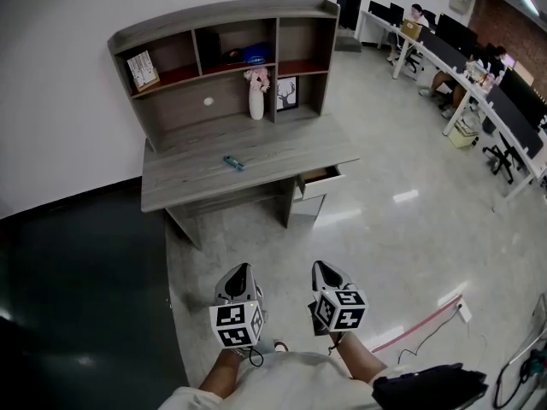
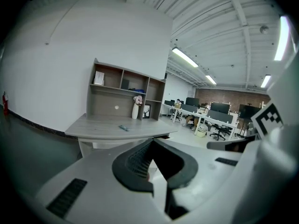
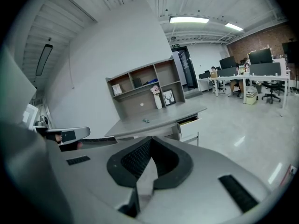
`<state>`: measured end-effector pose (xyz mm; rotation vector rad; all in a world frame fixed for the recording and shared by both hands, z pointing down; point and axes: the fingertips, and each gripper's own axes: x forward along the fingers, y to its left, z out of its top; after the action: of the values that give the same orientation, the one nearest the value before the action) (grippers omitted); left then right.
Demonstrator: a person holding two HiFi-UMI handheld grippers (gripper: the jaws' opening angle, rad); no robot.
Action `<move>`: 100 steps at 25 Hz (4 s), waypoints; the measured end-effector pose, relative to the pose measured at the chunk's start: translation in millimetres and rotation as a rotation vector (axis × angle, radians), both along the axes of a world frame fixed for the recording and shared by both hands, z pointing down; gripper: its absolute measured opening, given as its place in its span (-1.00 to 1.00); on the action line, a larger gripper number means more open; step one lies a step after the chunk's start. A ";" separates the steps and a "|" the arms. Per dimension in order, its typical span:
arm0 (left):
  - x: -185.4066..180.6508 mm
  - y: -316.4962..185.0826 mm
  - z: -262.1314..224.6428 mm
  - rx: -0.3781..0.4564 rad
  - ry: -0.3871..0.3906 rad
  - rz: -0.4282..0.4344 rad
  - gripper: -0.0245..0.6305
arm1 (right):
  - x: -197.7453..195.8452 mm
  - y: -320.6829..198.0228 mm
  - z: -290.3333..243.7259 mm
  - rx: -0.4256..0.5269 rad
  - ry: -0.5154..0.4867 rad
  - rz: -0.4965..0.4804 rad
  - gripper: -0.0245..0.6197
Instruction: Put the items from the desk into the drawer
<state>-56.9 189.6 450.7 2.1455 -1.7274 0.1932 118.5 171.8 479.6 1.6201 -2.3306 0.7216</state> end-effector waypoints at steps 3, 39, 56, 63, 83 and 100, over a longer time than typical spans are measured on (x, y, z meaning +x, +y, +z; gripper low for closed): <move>1.5 -16.4 2.9 -0.002 0.002 0.010 -0.93 | 3.9 -13.8 2.6 -0.005 0.001 0.017 -0.93; -126.1 -262.3 27.8 -0.095 0.137 -0.023 -0.93 | -135.9 -252.1 -19.3 -0.021 0.062 -0.060 -0.93; -126.0 -275.5 60.2 -0.169 0.117 -0.055 -0.93 | -148.5 -280.2 11.5 -0.072 0.035 -0.134 -0.93; -126.8 -283.8 70.3 -0.201 0.082 -0.068 -0.93 | -166.4 -302.2 27.2 -0.072 0.041 -0.236 -0.93; -146.7 -280.2 117.9 -0.291 0.099 -0.220 -0.93 | -259.1 -373.6 132.0 -0.163 0.126 -0.534 -0.52; -161.3 -286.0 146.7 -0.315 0.146 -0.274 -0.93 | -279.2 -392.8 177.3 -0.163 0.361 -0.676 -0.40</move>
<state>-218.3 -96.3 597.5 1.6421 -1.7516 0.2119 -160.7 -221.0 656.9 0.7272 -2.2526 0.4058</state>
